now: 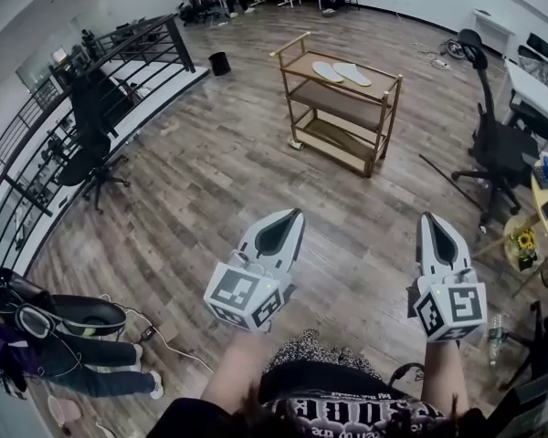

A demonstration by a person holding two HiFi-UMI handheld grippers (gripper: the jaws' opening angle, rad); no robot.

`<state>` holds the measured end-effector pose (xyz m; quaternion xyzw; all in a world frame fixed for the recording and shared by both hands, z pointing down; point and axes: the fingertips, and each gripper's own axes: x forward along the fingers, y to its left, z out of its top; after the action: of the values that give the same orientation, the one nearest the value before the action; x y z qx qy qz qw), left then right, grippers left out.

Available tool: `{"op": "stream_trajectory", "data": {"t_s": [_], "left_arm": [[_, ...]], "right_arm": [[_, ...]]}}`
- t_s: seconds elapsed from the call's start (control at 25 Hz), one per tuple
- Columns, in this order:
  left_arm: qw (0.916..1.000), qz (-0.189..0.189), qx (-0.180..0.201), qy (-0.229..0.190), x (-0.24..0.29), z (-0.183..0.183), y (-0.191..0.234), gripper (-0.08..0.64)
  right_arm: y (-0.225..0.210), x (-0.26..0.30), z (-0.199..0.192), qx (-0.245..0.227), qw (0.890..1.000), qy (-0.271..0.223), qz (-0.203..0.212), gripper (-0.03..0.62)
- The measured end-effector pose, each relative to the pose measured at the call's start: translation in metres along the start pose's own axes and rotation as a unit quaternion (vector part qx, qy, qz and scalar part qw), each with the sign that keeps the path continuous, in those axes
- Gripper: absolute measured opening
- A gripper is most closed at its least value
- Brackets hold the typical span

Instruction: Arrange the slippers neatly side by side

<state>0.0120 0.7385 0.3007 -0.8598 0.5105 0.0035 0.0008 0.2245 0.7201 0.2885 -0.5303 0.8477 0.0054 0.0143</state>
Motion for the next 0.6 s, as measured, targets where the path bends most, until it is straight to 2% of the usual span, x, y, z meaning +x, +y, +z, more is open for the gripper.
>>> {"op": "stream_trajectory", "data": {"t_s": [0.28,0.6], "left_arm": [[0.9999,0.010,-0.006,-0.001,0.033,-0.008,0.043,-0.006],[0.9999,-0.013,0.010,-0.003,0.101,-0.006,0.134,-0.008]], "right_arm": [[-0.007,0.054,-0.011,0.001,1.000,0.007,0.002,0.005],[0.002,0.162,-0.009,-0.004,1.000,0.005,-0.006,0.005]]}}
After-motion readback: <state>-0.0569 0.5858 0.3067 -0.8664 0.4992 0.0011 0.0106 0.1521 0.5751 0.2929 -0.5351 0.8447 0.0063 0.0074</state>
